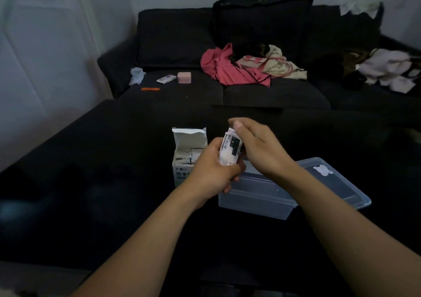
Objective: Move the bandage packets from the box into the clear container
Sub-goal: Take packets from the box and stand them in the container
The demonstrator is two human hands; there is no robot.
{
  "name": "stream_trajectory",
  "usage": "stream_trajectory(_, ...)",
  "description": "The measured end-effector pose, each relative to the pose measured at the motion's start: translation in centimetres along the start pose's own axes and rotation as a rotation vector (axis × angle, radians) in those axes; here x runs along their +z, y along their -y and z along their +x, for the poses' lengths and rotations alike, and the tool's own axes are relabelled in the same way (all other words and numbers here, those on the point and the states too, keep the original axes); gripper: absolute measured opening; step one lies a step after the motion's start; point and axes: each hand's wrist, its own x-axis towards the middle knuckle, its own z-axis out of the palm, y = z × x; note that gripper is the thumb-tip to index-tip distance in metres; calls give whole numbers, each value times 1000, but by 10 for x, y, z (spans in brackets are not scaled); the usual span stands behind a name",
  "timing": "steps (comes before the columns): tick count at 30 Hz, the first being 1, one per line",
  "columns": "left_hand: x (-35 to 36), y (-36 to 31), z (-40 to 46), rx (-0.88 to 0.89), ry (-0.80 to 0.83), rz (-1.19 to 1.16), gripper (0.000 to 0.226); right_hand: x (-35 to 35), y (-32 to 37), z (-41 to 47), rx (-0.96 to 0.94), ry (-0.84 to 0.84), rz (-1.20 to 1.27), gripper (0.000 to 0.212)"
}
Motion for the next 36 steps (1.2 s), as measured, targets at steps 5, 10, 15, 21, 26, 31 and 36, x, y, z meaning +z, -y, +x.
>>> stream_trajectory(5,1,1,-1,5,-36,98,34,4,2,-8,-41,108,-76,38)
stream_trajectory(10,0,1,1,20,-56,165,31,-2,-1,-8,-41,106,-105,40)
stream_trajectory(15,4,3,2,41,-84,219,25,-6,-4,-8,-57,67,-75,35)
stream_trajectory(21,4,2,2,21,-150,227,28,-10,-3,-8,156,118,373,33)
stream_trajectory(26,6,3,2,25,-172,290,55,-10,-5,-10,283,264,406,26)
stream_trajectory(31,7,4,2,55,-198,325,60,-5,-4,-10,265,250,248,24)
stream_trajectory(36,-3,1,-1,87,-130,435,72,-15,-8,-4,373,191,386,21)
